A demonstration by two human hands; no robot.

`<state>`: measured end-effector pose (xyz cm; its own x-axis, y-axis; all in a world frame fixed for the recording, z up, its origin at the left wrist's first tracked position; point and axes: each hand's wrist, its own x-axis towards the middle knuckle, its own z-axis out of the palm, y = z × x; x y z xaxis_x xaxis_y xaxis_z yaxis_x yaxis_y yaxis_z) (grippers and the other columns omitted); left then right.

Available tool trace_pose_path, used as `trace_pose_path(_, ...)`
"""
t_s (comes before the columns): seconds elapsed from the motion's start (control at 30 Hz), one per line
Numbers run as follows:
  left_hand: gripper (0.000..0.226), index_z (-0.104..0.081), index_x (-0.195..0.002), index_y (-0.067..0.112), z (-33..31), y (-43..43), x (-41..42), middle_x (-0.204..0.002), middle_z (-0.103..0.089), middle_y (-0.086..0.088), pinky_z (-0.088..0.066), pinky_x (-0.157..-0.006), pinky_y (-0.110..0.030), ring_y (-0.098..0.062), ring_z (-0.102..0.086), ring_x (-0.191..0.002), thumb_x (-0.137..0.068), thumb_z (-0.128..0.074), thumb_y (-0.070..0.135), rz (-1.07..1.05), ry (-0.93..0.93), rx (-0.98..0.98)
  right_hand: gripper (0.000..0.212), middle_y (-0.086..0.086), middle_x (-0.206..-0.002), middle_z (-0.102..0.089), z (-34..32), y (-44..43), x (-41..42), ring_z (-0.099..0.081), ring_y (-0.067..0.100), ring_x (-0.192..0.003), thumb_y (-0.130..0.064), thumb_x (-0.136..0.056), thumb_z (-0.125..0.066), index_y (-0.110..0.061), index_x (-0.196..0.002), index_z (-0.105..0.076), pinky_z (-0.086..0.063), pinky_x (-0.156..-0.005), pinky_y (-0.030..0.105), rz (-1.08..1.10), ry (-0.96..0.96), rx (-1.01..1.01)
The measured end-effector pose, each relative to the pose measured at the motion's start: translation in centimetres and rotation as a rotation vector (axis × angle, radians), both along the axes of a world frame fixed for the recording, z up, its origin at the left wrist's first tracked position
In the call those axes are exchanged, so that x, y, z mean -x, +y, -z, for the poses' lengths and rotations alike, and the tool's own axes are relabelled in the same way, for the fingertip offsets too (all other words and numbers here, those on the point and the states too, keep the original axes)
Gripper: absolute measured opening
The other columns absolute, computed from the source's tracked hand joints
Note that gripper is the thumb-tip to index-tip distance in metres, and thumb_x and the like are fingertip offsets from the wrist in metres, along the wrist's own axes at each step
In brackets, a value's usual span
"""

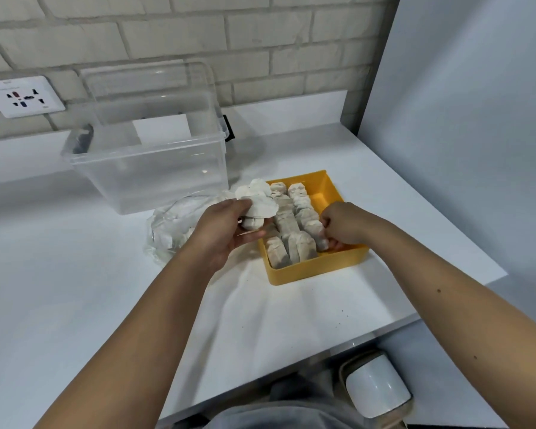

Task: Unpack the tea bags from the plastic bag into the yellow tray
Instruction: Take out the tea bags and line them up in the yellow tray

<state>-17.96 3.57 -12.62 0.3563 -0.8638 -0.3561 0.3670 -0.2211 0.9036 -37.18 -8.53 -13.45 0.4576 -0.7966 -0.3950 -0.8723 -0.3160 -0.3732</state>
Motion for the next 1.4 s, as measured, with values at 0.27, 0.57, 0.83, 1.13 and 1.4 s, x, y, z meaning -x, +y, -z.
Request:
trace_pose_path(0.27,0.017,-0.062,-0.109,0.005,0.2,0.0,0.4,-0.088,-0.076,-0.008,-0.062,-0.066,-0.030,-0.020,-0.075,-0.076,-0.101,-0.050,0.014,0.039,-0.010,-0.021,0.016,0.015,-0.094,-0.070,1.5,-0.5,-0.5,-0.070,0.029,-0.082,-0.003,-0.085,-0.062,-0.003,-0.100,-0.066,-0.060,-0.080,0.042,0.064,0.089,0.131)
trace_pose_path(0.57,0.024,-0.058,-0.120,-0.003,0.1,-0.1,1.3,-0.107,-0.069,-0.018,-0.061,-0.070,-0.033,-0.027,-0.074,-0.084,-0.099,-0.052,0.007,0.031,0.075,0.006,0.027,-0.002,-0.081,-0.070,-3.6,3.6,-1.5,-0.068,0.019,-0.068,-0.044,-0.087,-0.068,-0.017,-0.090,-0.070,-0.057,-0.067,0.030,0.214,-0.665,0.148)
trace_pose_path(0.83,0.025,-0.058,-0.121,-0.005,-0.7,0.0,2.0,-0.106,-0.069,-0.018,-0.062,-0.068,-0.031,-0.025,-0.075,-0.081,-0.098,-0.053,0.006,0.053,0.201,0.048,0.018,0.007,-0.074,-0.071,-4.1,4.6,-2.1,-0.067,0.014,-0.061,-0.017,-0.076,-0.083,-0.010,-0.084,-0.069,-0.059,-0.064,0.032,0.201,-0.664,-0.022)
trace_pose_path(1.13,0.020,-0.064,-0.110,0.002,-0.3,0.2,2.4,-0.095,-0.075,-0.013,-0.062,-0.068,-0.032,-0.024,-0.075,-0.080,-0.094,-0.064,0.014,0.056,0.332,0.015,0.010,0.012,-0.075,-0.071,-5.1,4.6,-1.6,-0.072,0.025,-0.065,-0.008,-0.083,-0.074,-0.007,-0.087,-0.065,-0.059,-0.064,0.039,0.168,-0.773,-0.047)
trace_pose_path(1.4,0.034,-0.058,-0.122,-0.006,0.2,0.1,2.5,-0.100,-0.073,-0.017,-0.060,-0.062,-0.025,-0.021,-0.075,-0.082,-0.090,-0.066,0.001,0.048,0.353,0.032,0.007,0.012,-0.073,-0.069,-6.9,2.9,0.3,-0.067,0.018,-0.052,-0.012,-0.088,-0.070,-0.008,-0.094,-0.068,-0.058,-0.052,0.028,0.294,-0.891,0.106)
